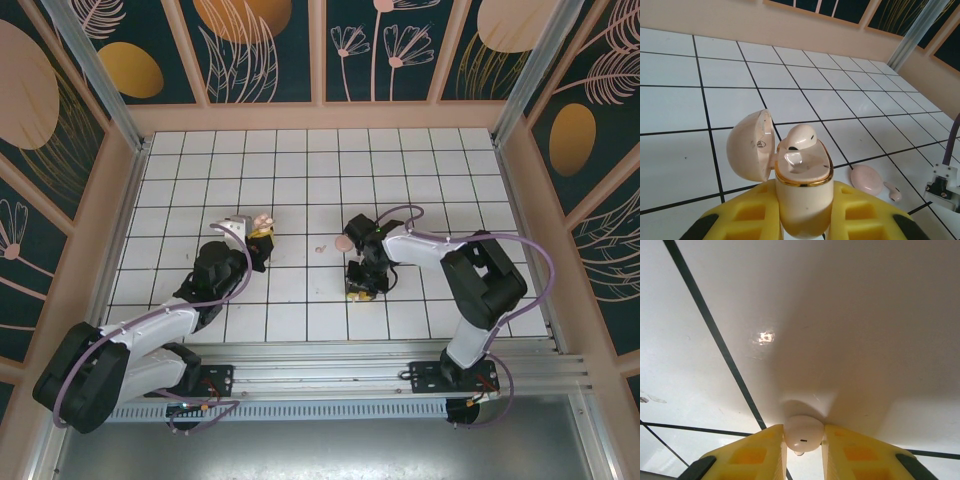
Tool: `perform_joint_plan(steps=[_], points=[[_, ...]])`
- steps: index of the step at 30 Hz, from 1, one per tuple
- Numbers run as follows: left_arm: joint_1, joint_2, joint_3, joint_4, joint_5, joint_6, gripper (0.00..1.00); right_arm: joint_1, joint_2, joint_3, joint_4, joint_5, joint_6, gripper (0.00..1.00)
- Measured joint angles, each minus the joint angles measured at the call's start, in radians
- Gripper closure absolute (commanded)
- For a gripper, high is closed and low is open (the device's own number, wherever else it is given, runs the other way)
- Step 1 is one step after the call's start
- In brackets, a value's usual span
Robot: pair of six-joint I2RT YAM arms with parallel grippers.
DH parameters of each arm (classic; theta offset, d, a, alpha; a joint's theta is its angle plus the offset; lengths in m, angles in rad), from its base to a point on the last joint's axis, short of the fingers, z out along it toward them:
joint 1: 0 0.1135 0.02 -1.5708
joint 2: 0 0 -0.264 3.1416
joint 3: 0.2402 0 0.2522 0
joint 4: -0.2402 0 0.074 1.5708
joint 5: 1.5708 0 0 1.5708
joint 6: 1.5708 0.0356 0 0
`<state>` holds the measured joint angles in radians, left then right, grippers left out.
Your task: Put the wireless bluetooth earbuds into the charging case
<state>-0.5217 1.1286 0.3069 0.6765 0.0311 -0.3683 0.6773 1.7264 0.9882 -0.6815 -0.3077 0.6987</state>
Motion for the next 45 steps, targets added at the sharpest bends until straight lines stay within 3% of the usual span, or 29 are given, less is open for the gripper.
perform_joint_plan(steps=[6,12,25,33,45], points=[[0.0,0.027,0.0,0.028,0.069,0.026,0.87,0.005,-0.072,-0.039,0.098,0.073,0.01,0.78],[-0.006,0.092,0.001,0.083,0.167,0.08,0.88,0.005,-0.239,-0.105,0.205,0.121,0.01,0.78],[-0.11,0.312,0.128,0.197,0.362,0.267,0.89,0.066,-0.562,-0.148,0.448,0.221,-0.13,0.79],[-0.123,0.327,0.173,0.233,0.422,0.395,0.89,0.137,-0.622,-0.149,0.532,0.274,-0.213,0.79],[-0.134,0.327,0.204,0.232,0.433,0.51,0.89,0.182,-0.573,-0.128,0.607,0.285,-0.269,0.79]])
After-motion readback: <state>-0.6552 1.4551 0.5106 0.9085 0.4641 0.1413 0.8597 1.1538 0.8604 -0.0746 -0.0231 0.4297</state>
